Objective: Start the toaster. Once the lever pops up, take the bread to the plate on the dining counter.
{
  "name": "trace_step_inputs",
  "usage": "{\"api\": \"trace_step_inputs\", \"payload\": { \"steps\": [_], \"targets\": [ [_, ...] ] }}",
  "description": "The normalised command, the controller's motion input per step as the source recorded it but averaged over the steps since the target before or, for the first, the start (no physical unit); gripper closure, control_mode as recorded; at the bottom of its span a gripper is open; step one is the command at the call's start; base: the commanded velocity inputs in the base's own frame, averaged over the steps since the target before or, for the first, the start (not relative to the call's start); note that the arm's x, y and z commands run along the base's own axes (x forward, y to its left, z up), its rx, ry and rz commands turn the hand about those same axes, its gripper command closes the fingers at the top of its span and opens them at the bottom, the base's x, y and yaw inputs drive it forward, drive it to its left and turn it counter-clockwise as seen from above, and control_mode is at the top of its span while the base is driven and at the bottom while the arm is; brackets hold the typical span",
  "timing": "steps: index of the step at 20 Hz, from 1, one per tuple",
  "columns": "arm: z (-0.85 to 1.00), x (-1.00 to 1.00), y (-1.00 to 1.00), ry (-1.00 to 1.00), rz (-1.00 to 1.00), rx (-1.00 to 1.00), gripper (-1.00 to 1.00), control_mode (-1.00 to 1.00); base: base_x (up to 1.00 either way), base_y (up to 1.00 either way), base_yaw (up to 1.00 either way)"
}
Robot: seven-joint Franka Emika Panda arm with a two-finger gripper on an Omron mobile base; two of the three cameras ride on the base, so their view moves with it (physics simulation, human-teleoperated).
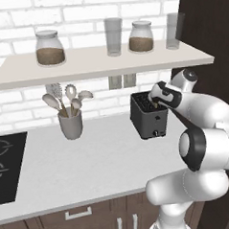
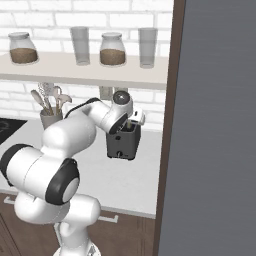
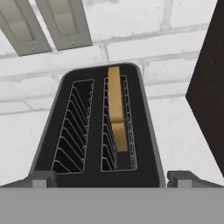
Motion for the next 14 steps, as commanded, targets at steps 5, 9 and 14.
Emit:
{"api": "trace_step_inputs", "payload": {
  "steps": [5,9,14],
  "targets": [
    [-0.05,0.04,0.00,0.00,0.01,0.00,-1.00,-1.00,0.00,0.00,0.00],
    [-0.06,0.16,0.00,0.00,0.00,0.00,-1.00,-1.00,0.00,0.00,0.00],
    [-0.14,0.17,0.02,0.00,0.00,0.00,-1.00,-1.00,0.00,0.00,0.00]
  ]
}}
